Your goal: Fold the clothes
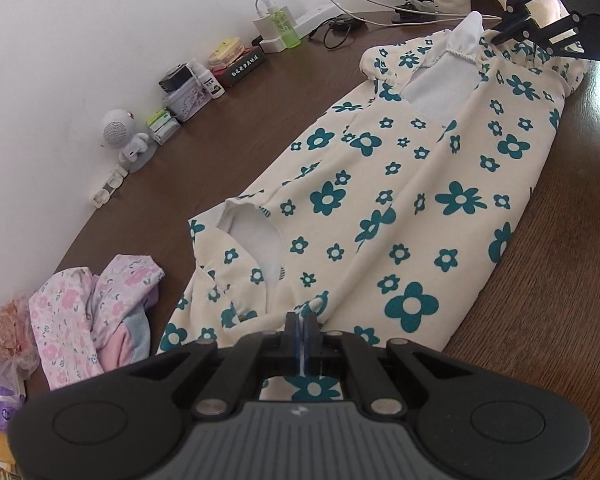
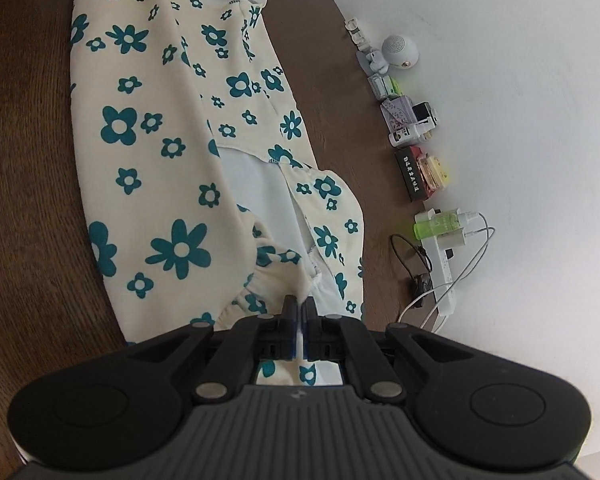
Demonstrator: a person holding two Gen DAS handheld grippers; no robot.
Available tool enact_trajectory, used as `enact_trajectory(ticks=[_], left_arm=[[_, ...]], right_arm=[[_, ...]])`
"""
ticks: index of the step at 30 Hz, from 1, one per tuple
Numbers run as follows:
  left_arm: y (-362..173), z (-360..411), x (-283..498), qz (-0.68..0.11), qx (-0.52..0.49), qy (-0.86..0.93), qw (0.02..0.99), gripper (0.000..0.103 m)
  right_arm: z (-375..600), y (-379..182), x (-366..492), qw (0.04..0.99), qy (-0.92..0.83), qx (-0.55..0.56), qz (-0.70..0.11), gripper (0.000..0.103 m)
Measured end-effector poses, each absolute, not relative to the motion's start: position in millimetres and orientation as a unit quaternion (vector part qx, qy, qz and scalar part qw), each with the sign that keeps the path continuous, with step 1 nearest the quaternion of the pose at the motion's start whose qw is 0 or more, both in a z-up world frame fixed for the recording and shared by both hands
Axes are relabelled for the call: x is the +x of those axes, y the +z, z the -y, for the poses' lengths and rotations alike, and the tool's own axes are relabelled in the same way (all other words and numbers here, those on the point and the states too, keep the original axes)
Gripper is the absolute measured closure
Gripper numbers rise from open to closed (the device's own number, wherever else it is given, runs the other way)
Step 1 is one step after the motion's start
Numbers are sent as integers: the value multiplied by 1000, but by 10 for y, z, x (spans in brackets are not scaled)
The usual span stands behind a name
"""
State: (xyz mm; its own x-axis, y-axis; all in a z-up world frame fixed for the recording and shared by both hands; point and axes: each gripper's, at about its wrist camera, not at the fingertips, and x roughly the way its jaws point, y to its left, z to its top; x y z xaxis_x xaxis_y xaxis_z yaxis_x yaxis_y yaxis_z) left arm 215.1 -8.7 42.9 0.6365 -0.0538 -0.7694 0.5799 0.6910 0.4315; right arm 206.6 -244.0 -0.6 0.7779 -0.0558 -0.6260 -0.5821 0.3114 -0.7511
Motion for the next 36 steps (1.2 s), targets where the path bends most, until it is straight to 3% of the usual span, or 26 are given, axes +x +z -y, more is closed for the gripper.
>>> enact_trajectory(ticks=[16, 18, 19, 20, 22, 27, 36], left_arm=[[326, 11, 2200, -390, 311, -181, 847, 98], [395, -65, 2178, -385, 287, -173, 860, 92], [449, -122, 2151, -382, 269, -170, 868, 88], [503, -179, 2124, -379, 251, -166, 875, 87], [627, -290, 2031, -370, 213, -157, 890, 86], [765, -198, 1912, -349, 151, -208, 901, 83], [286, 177, 2082, -380, 132, -259, 878, 83]], right_arm=[[2506, -301, 2232, 752, 179, -552, -312, 99], [2554, -263, 2234, 767, 171, -535, -311, 96], [2598, -213, 2238, 779, 164, -519, -311, 86], [2656, -148, 2242, 794, 156, -498, -312, 70], [2831, 43, 2241, 831, 145, -430, -322, 64], [2979, 438, 2035, 888, 202, -268, -315, 65], [1962, 58, 2030, 835, 382, -268, -292, 66]])
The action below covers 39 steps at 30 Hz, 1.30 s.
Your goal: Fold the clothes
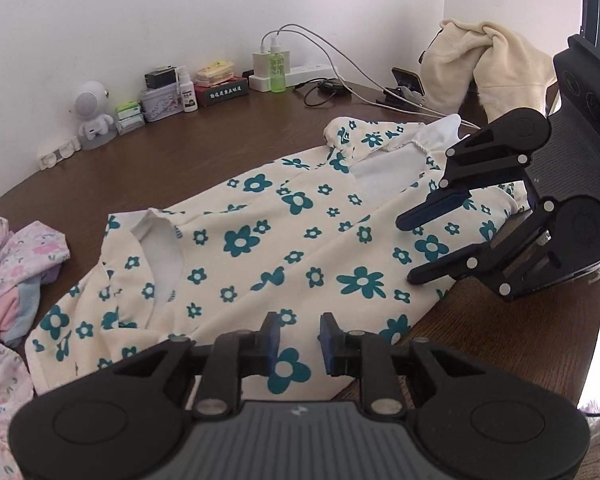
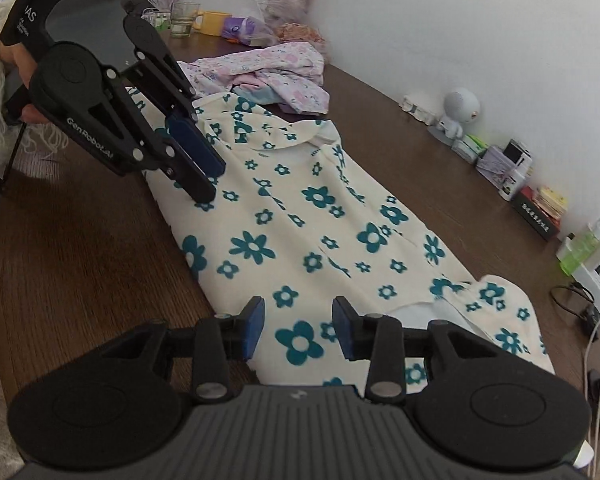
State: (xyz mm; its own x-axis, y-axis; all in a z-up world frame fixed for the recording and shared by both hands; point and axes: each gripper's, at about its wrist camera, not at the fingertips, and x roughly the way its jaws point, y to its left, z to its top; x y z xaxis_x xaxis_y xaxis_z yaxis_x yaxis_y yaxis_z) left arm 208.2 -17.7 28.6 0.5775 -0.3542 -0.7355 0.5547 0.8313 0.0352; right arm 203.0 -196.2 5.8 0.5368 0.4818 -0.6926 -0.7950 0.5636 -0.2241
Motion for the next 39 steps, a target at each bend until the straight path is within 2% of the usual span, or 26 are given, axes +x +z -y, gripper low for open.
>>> enact_trajectory(ticks=[9, 15, 23, 31, 33, 35, 39], left_arm=[[236, -219, 2072, -395, 77, -221, 888, 78], [252, -313, 2008, -399, 127, -169, 892, 78], [310, -454, 2029, -425, 128, -145, 884, 87], [346, -353, 2047, -435, 153, -137, 877, 87], [417, -289, 2024, -426, 161, -139, 880, 85], [521, -186, 1979, -405, 177, -147, 885, 74], [644, 51, 1916, -372, 202, -190, 886, 73]], right_arm=[[2343, -23, 2203, 839, 399, -187, -320, 61], [3025, 7, 2158, 853, 357, -188, -332, 63], [3966, 60, 2180, 865, 325, -144, -353, 64], [4282, 42, 2169, 879, 289, -128, -358, 62], [4285, 22, 2164, 880, 284, -120, -361, 62], [4242, 79, 2137, 882, 289, -113, -356, 62], [3946, 373, 2008, 884, 341, -110, -300, 59]])
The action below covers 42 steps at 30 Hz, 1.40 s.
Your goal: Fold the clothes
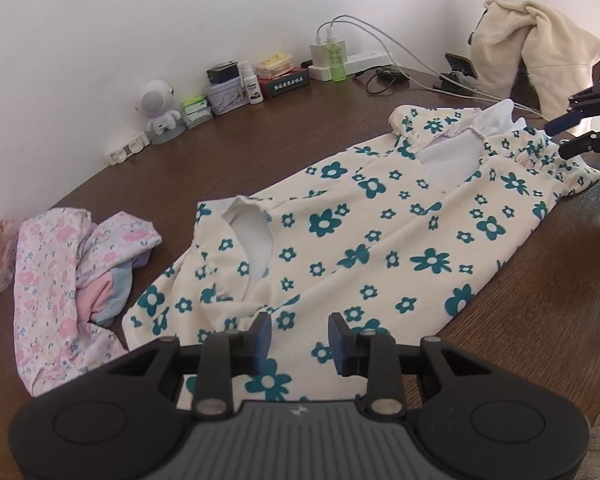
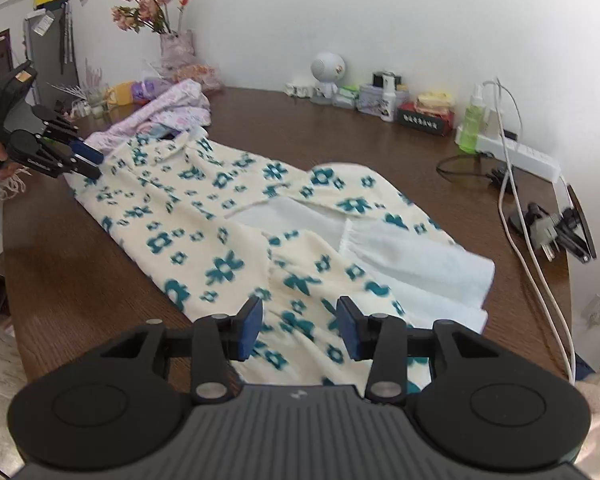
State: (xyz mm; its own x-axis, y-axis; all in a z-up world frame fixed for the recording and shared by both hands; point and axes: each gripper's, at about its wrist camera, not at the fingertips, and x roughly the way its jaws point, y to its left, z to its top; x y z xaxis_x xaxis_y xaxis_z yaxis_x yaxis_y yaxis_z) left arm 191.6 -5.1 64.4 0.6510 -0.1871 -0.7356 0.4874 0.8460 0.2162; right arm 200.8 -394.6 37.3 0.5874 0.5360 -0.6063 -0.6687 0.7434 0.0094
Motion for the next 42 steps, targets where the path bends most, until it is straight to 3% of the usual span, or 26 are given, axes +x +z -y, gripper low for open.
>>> enact_trajectory(ticks=[7, 13, 30, 35, 40, 42], left_arm=[[402, 347, 2167, -369, 194, -243, 876, 74], [261, 187, 2368, -380, 163, -237, 879, 74], [473, -948, 1926, -380, 126, -120, 908, 71], [500, -1122, 1881, -371, 129, -80, 916, 81], [627, -956, 1742, -345, 106, -137, 923, 81], [569, -814, 1748, -360, 121, -147, 913, 89]], right_arm=[[2669, 381, 2100, 846, 406, -191, -287, 58], [1923, 68, 2481, 818, 427, -198, -330, 72], [2927, 26, 2488, 857, 363, -106, -351, 70], [2945, 29, 2452, 863, 351, -103, -348, 71], [2872, 13, 2438, 865, 348, -102, -348, 68], [2829, -2, 2427, 865, 346, -110, -347, 67]])
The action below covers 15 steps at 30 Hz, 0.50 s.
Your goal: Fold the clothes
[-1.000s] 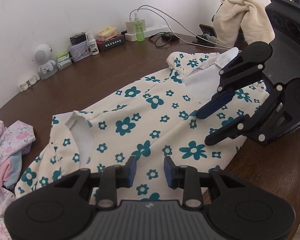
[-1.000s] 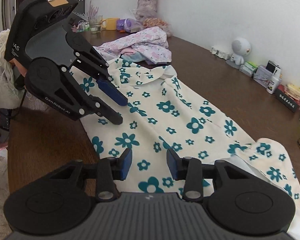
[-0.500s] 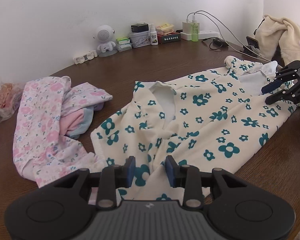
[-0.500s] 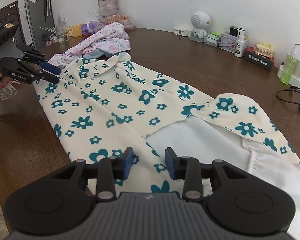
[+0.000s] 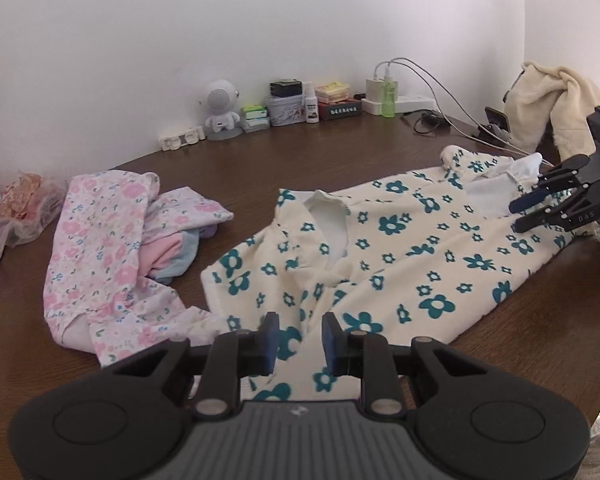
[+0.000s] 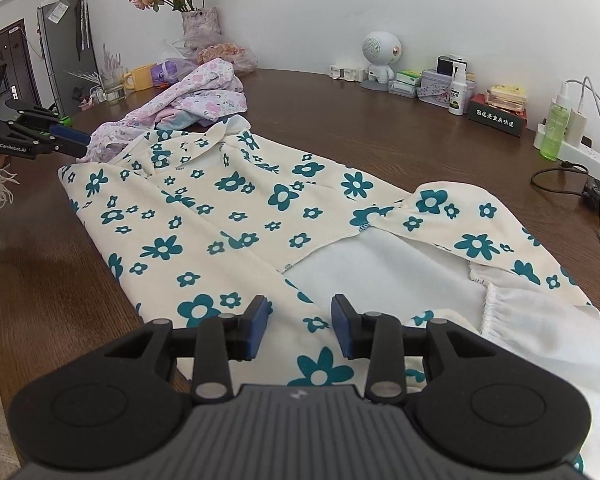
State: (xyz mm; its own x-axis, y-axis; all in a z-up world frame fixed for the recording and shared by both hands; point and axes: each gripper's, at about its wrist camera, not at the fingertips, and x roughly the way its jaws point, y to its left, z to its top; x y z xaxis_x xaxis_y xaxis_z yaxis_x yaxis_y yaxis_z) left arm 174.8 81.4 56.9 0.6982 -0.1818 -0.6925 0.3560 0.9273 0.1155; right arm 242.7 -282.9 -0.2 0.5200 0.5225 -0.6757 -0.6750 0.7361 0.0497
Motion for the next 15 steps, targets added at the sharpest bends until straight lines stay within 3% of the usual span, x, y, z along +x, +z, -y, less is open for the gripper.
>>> enact_trajectory(ticks=[1, 15], left_arm=[[520, -770, 1759, -368, 129, -146, 909, 94], [343, -866, 1743, -398, 125, -136, 899, 93]], right_arm=[[2811, -10, 2419, 865, 345, -116, -346, 66], [2814, -66, 2410, 863, 359, -118, -335, 63]])
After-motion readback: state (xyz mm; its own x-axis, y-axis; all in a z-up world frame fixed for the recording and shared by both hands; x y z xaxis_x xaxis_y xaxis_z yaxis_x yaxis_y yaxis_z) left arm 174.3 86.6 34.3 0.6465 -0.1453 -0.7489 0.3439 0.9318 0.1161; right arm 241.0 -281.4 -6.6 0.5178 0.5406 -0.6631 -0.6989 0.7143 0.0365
